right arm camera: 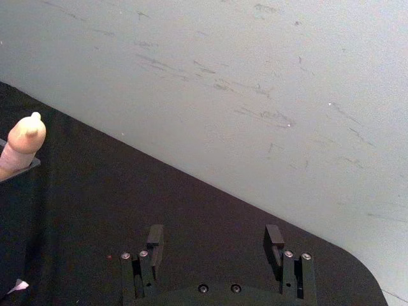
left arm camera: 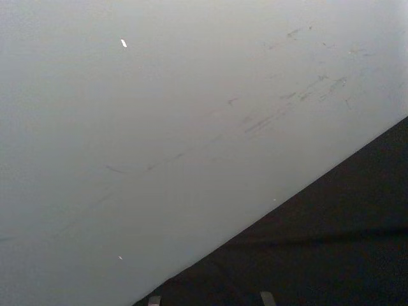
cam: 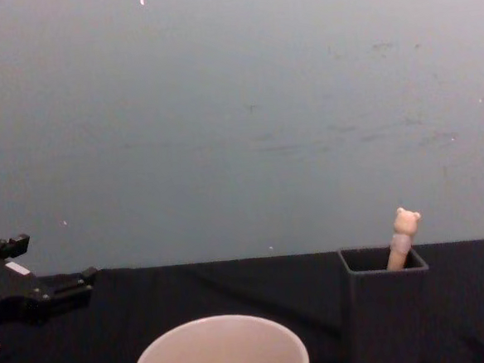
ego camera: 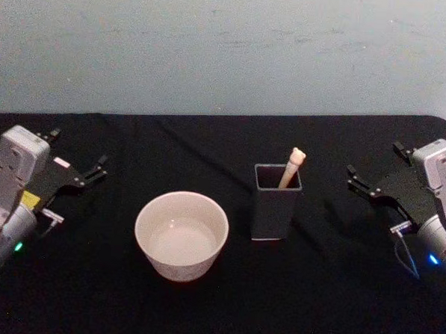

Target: Pick up the stirring spoon with one hand, stir inside the cup, then place it back in its original position.

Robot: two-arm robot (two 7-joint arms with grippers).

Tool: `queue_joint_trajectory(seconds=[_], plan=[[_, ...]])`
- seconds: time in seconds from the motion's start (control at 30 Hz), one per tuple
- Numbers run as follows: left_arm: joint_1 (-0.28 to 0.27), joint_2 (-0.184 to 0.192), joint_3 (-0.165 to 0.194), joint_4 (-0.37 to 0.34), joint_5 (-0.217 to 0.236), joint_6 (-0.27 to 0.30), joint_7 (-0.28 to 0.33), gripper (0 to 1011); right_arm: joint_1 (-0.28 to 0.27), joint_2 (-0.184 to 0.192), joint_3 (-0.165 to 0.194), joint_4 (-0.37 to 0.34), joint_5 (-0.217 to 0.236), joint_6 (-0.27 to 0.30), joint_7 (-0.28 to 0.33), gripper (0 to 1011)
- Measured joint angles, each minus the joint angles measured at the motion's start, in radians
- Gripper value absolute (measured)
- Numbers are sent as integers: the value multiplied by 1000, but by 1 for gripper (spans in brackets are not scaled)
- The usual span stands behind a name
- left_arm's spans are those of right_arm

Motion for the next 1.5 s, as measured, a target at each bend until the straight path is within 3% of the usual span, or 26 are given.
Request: queue_joint_trajectory(seconds=[1.5], plan=[[0, 0, 0, 0, 0, 0, 0, 1001, 0, 0, 0, 0, 0, 0, 0, 1002]])
